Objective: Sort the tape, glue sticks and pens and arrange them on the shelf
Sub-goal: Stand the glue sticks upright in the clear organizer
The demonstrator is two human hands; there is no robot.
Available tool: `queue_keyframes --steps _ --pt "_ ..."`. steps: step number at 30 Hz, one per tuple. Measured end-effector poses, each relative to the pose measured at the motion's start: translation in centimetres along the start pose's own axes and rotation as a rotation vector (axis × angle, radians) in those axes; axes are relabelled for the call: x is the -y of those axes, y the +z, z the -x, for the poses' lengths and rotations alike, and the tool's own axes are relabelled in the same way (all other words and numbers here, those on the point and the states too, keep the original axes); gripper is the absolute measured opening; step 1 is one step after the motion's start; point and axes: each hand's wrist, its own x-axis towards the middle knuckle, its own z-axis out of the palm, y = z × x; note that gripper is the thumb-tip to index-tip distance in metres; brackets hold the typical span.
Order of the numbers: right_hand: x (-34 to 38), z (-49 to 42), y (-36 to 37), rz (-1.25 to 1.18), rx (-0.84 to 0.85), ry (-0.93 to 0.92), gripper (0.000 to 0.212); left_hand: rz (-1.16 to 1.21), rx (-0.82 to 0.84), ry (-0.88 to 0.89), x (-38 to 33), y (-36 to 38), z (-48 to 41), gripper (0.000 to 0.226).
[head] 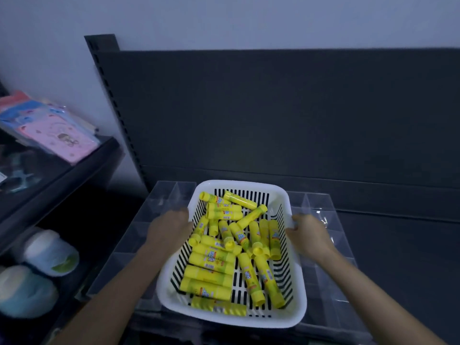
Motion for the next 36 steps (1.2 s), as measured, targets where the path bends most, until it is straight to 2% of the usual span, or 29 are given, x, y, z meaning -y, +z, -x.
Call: queue_keyframes --steps 4,7,9,12,14,16,20,23,29,33,36 --pt "0.8 0.0 0.1 0.122 0.006 0.025 0.026 -0.1 0.014 0.096 0.4 -0.1 -0.9 0.023" --pt "1.1 0.1 0.4 0.194 -0.002 0.011 0.019 -0.147 -0.118 0.179 0.3 -0.8 -1.6 0.01" --pt "1.4 0.1 0.4 0.229 -0.019 0.002 0.013 -0.017 -0.167 0.238 -0.2 -1.3 -2.2 0.009" --pt "1.9 0.0 0.3 0.244 -0.029 0.005 0.012 0.263 -0.029 0.298 -1.4 -1.2 -2.8 0.025" --pt "2.0 -0.1 0.2 0.249 -0.015 0.007 0.01 0.295 0.043 0.331 -1.9 -0.5 -3.2 0.035" --pt "1.9 0.0 0.2 0.274 -0.025 -0.021 0.0 0.256 0.053 0.358 -2.1 0.5 -3.7 0.037" --pt "3.0 -0.4 1.6 0.38 -0.118 -0.171 0.024 0.157 0.016 0.432 -2.4 1.1 -5.4 0.032" --pt "4.8 -1.4 3.0 0.387 -0.069 -0.223 0.033 0.082 0.043 0.453 -2.8 1.2 -6.7 0.029" --pt "7.3 -3.9 5.4 0.234 0.107 -0.221 0.014 -0.152 0.145 0.493 -4.1 2.2 -7.9 0.03" --pt "8.3 -6.0 6.4 0.301 0.171 -0.203 0.005 -0.212 0.176 0.48 -4.5 2.6 -8.3 0.025" --pt "8.2 -6.9 7.1 0.327 0.228 -0.168 0.01 -0.187 0.215 0.458 -4.7 2.9 -8.5 0.028"
